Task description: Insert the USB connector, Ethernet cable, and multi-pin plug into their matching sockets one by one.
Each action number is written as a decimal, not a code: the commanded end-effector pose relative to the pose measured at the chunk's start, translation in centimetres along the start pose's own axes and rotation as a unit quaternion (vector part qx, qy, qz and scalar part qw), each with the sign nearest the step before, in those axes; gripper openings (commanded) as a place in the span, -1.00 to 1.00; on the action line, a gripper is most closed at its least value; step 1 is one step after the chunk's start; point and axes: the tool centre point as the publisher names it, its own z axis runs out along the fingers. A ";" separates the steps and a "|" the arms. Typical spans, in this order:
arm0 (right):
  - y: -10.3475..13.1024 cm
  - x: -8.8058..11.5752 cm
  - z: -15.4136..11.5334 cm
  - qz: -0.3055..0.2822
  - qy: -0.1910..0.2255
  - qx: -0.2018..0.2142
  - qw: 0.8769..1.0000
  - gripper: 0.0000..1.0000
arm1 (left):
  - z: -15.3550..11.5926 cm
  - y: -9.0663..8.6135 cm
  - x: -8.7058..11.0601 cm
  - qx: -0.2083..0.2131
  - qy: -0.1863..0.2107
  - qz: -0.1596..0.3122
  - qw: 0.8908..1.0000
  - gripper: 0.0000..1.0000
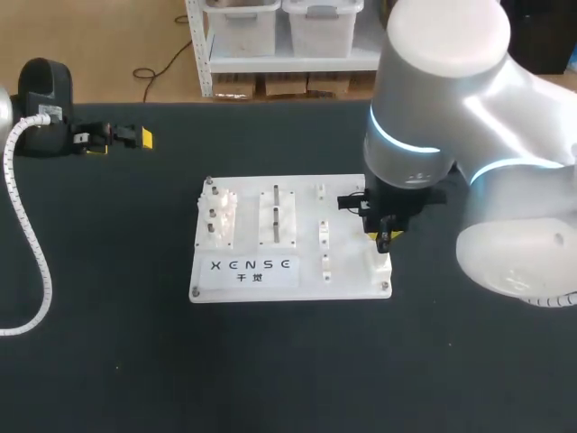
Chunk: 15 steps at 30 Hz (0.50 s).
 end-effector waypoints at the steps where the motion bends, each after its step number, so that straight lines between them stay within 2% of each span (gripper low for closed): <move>1: 0.0 0.1 0.3 0.002 -0.006 -0.001 1.000 -1.00 | 0.0 0.0 0.0 0.000 0.000 0.000 1.000 1.00; 15: -0.2 0.6 0.9 0.006 -0.002 0.003 1.000 -1.00 | 0.0 0.0 0.0 0.000 0.000 0.000 1.000 1.00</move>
